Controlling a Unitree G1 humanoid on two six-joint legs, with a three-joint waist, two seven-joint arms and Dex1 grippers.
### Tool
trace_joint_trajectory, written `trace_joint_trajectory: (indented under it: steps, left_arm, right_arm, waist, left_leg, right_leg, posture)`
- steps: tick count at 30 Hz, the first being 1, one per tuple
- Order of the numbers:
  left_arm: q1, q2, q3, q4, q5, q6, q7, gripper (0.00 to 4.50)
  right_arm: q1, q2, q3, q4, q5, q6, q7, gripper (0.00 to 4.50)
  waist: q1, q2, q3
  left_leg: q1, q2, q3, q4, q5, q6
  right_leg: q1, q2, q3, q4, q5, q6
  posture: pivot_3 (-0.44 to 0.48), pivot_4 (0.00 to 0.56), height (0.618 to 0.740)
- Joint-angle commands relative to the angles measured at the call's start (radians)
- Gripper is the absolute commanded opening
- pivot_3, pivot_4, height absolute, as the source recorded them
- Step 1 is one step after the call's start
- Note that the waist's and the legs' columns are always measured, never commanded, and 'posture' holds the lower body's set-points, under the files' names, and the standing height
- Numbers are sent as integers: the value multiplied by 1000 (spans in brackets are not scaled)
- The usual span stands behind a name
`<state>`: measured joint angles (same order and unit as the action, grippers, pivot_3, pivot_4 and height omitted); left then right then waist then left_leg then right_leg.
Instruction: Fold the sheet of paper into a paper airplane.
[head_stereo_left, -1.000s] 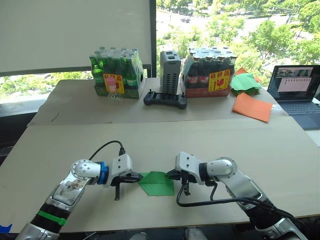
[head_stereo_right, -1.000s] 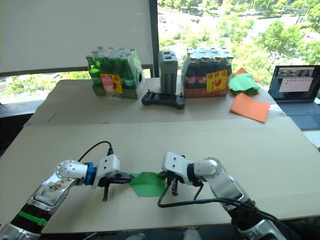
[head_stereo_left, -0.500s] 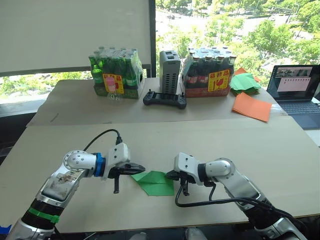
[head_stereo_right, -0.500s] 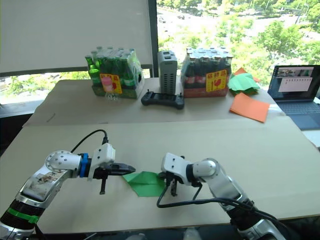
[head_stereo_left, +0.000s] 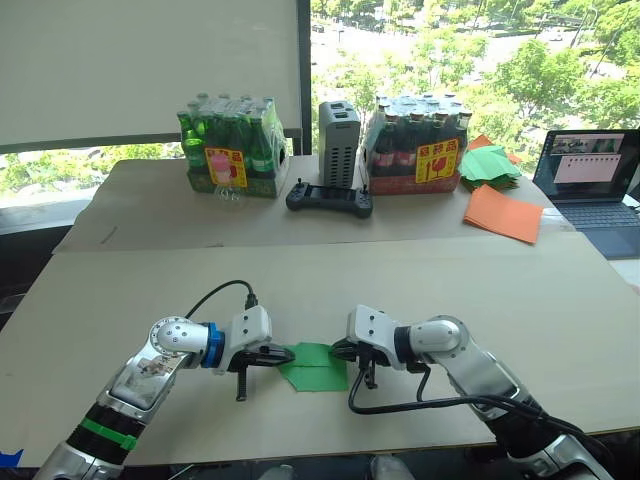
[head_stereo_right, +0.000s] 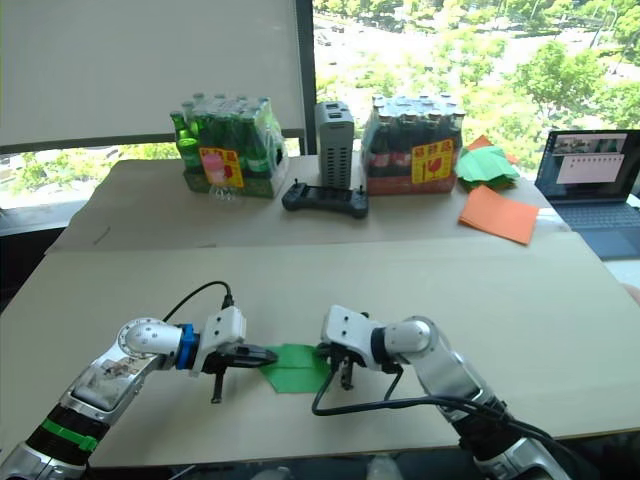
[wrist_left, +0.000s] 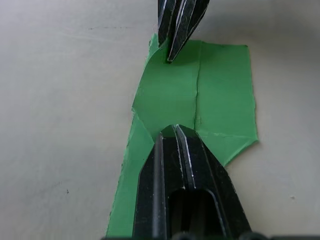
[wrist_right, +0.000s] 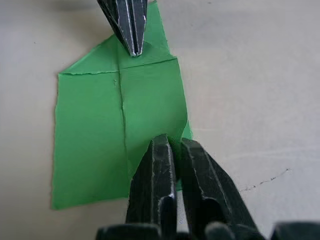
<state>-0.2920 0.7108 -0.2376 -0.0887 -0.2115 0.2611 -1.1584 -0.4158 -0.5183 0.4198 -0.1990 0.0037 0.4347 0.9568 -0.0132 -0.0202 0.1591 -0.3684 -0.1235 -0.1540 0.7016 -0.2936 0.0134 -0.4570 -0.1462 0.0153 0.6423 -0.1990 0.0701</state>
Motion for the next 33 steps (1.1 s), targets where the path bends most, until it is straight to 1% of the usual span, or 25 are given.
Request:
trace_joint_trajectory:
  steps: [1,3,7,9,10,11,12,14,16,17,22,26,33]
  left_arm:
    - [9,-5,-3,10,14,-29,2,0]
    - [13,-9,-7,13,21,-34,2,0]
    - [19,-9,-10,13,29,-39,2,0]
    - [18,-10,-9,12,28,-38,3,0]
    - [17,-11,-9,11,27,-37,3,0]
    - [16,-12,-9,11,27,-36,4,0]
    - [14,-13,-9,11,26,-34,5,0]
    - [13,-14,-10,10,27,-34,5,0]
    - [8,-17,-13,11,29,-34,5,0]
    - [5,-19,-14,13,29,-34,5,0]
    - [0,-25,-16,16,37,-37,8,0]
    - [4,-29,-14,6,40,-35,12,0]
    - [10,-28,-11,0,41,-33,18,0]
  right_arm:
    - [-5,15,-40,-85,37,44,-19,1904]
    - [-3,19,-74,-126,63,61,-35,2551]
    - [7,26,-127,-224,99,40,-63,2551]
    - [19,18,-111,-262,81,-18,-67,2551]
    - [27,17,-82,-270,55,-43,-73,2551]
    - [33,16,-61,-272,37,-60,-78,2033]
    - [38,20,-45,-271,32,-59,-82,1784]
    - [47,24,-5,-261,17,-60,-80,989]
    - [47,31,41,-219,-15,-67,-84,310]
    - [45,33,55,-202,-27,-71,-86,46]
    - [33,44,101,-118,-61,-81,-84,19]
    - [27,48,108,-62,-79,-95,-87,19]
    - [35,23,118,-32,-98,-69,-68,19]
  waist:
    - [1,0,0]
    - [0,0,0]
    - [1,0,0]
    - [1,0,0]
    - [1,0,0]
    - [1,0,0]
    - [1,0,0]
    - [1,0,0]
    - [1,0,0]
    - [1,0,0]
    - [1,0,0]
    - [1,0,0]
    - [1,0,0]
  left_leg:
    - [0,0,0,0,0,0]
    - [0,0,0,0,0,0]
    - [0,0,0,0,0,0]
    - [0,0,0,0,0,0]
    - [0,0,0,0,0,0]
    - [0,0,0,0,0,0]
    - [0,0,0,0,0,0]
    - [0,0,0,0,0,0]
    - [0,0,0,0,0,0]
    - [0,0,0,0,0,0]
    - [0,0,0,0,0,0]
    - [0,0,0,0,0,0]
    - [0,0,0,0,0,0]
  right_leg:
    - [0,0,0,0,0,0]
    - [0,0,0,0,0,0]
    - [0,0,0,0,0,0]
    - [0,0,0,0,0,0]
    - [0,0,0,0,0,0]
    - [0,0,0,0,0,0]
    - [0,0,0,0,0,0]
    - [0,0,0,0,0,0]
    - [0,0,0,0,0,0]
    - [0,0,0,0,0,0]
    - [0,0,0,0,0,0]
    - [0,0,0,0,0,0]
    - [0,0,0,0,0,0]
  posture:
    - [0,150,711]
    - [0,150,711]
    - [0,150,711]
    - [0,150,711]
    - [0,150,711]
    - [0,150,711]
    - [0,150,711]
    - [0,150,711]
    - [0,150,711]
    - [0,150,711]
    - [0,150,711]
    - [0,150,711]
    - [0,150,711]
